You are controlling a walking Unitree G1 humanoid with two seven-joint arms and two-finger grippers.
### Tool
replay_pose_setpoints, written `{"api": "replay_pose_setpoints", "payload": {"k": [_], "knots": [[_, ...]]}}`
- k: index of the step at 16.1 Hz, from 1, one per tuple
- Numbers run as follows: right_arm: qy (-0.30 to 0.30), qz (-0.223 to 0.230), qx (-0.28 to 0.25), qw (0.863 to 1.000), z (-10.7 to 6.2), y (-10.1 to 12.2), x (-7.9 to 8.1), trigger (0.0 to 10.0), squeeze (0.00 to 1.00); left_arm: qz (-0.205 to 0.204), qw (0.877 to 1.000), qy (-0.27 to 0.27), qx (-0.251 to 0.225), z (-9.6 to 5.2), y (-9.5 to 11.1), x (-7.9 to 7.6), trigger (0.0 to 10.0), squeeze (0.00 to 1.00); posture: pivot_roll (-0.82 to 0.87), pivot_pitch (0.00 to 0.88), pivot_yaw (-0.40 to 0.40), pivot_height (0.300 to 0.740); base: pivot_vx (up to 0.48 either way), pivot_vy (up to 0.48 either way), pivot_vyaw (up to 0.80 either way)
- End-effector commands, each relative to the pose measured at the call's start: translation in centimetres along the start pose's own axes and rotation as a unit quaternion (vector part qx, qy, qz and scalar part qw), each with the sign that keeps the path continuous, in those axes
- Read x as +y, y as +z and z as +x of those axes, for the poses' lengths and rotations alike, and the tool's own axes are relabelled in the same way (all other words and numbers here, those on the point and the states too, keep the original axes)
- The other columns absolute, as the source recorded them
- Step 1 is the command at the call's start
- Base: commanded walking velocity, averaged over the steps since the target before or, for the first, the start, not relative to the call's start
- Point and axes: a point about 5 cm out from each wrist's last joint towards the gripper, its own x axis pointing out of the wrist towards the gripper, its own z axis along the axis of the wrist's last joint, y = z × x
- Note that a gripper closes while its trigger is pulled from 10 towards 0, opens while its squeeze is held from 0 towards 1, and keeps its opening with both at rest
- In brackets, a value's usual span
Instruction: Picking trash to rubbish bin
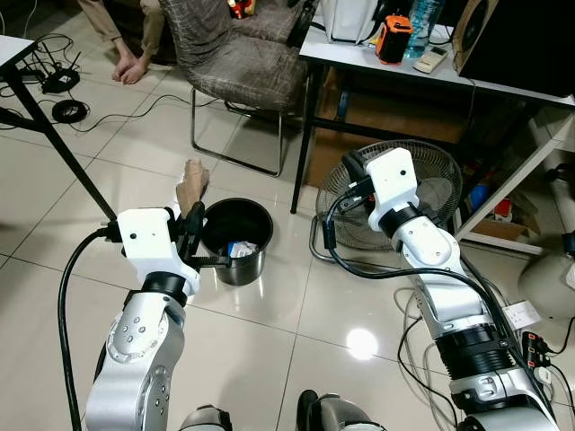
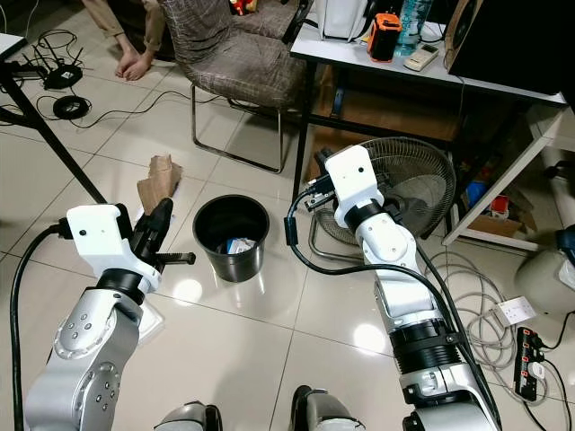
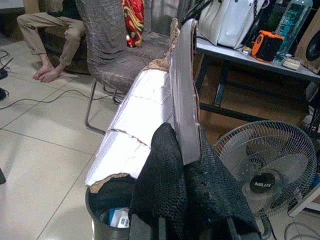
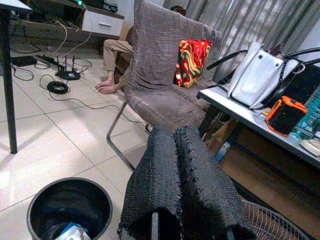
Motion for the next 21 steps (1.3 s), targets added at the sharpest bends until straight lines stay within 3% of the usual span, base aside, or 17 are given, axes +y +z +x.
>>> {"api": "replay_pose_setpoints", "payload": {"k": [1, 14, 21], "knots": [[0.002, -0.001, -0.001, 1.0, -0.08, 0.02, -0.08, 10.0, 0.0, -0.001, 1.0, 0.003, 0.01, -0.02, -0.26, 0.1, 10.0, 0.0, -0.04, 0.183, -0.038, 0.74, 0.0, 0.0, 0.0], [0.002, 0.004, 0.007, 1.0, -0.05, -0.27, 0.2, 10.0, 0.0, 0.009, 1.0, 0.014, 0.024, 0.12, -0.68, 0.66, 10.0, 0.0, -0.03, 0.181, -0.032, 0.74, 0.0, 0.046, 0.0], [-0.001, 0.009, 0.017, 1.0, -0.16, -0.58, 0.23, 10.0, 0.0, 0.007, 1.0, 0.012, 0.023, 0.45, -0.66, 0.76, 10.0, 0.0, -0.03, 0.184, -0.025, 0.74, 0.0, 0.0, -0.75]]}}
